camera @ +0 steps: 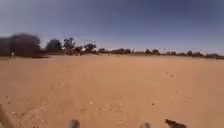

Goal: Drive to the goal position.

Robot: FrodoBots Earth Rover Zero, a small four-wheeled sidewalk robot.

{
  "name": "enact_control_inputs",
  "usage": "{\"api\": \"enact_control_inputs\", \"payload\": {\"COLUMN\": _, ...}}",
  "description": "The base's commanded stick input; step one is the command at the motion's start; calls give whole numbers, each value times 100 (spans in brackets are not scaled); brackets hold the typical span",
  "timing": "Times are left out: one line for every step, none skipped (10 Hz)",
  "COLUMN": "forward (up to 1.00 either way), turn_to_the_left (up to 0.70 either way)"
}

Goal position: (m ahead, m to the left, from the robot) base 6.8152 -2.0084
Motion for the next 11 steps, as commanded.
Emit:
{"api": "enact_control_inputs", "payload": {"forward": 50, "turn_to_the_left": -1}}
{"api": "enact_control_inputs", "payload": {"forward": 50, "turn_to_the_left": -1}}
{"api": "enact_control_inputs", "payload": {"forward": 50, "turn_to_the_left": -1}}
{"api": "enact_control_inputs", "payload": {"forward": 50, "turn_to_the_left": -1}}
{"api": "enact_control_inputs", "payload": {"forward": 50, "turn_to_the_left": -1}}
{"api": "enact_control_inputs", "payload": {"forward": 50, "turn_to_the_left": -1}}
{"api": "enact_control_inputs", "payload": {"forward": 50, "turn_to_the_left": -1}}
{"api": "enact_control_inputs", "payload": {"forward": 50, "turn_to_the_left": -1}}
{"api": "enact_control_inputs", "payload": {"forward": 50, "turn_to_the_left": -1}}
{"api": "enact_control_inputs", "payload": {"forward": 50, "turn_to_the_left": -1}}
{"api": "enact_control_inputs", "payload": {"forward": 50, "turn_to_the_left": -1}}
